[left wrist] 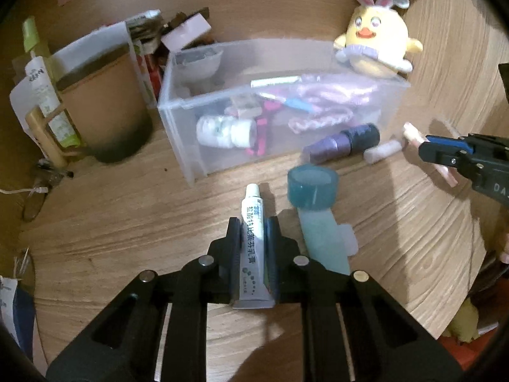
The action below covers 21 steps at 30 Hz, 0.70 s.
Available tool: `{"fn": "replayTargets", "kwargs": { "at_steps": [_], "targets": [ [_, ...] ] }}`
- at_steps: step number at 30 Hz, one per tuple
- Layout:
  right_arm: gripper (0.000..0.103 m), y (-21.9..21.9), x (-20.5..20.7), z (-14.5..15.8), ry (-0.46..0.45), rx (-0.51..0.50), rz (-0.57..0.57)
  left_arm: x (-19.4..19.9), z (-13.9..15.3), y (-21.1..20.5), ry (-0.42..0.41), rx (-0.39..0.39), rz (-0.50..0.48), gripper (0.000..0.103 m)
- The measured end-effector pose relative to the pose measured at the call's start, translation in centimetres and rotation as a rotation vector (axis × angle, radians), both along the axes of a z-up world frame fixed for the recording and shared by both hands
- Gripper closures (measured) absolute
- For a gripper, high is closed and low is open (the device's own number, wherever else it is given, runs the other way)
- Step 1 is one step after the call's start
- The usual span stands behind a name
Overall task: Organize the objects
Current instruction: 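Release the peach lipstick and white tube into the clear box with both tools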
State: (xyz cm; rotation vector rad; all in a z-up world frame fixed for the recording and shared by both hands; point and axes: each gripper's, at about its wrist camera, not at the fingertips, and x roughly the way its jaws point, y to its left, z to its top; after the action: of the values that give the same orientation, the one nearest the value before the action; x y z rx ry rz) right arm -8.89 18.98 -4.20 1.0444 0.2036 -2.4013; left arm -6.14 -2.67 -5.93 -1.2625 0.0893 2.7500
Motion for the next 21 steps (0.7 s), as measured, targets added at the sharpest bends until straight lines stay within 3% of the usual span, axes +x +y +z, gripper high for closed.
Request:
{"fn": "replayTargets", "kwargs": {
  "at_steps": [11, 16, 21],
  "targets": [
    [0.089, -0.7, -1.1, 5.4, 0.164, -0.096, -0.005, 0.3, 7.2, -1.5, 0.197, 0.091, 0.016, 0.087],
    [0.089, -1.4, -3.2, 7.4, 0.155, -0.169, 0.019, -1.8, 9.0, -1.9, 0.21, 0.123, 0.013, 0.087],
    [0.089, -2.5, -5.7, 7.6, 0.109, -0.186, 0.022, -4.2, 8.7, -2.2, 0.154, 0.157, 0.012, 0.087]
  ]
}}
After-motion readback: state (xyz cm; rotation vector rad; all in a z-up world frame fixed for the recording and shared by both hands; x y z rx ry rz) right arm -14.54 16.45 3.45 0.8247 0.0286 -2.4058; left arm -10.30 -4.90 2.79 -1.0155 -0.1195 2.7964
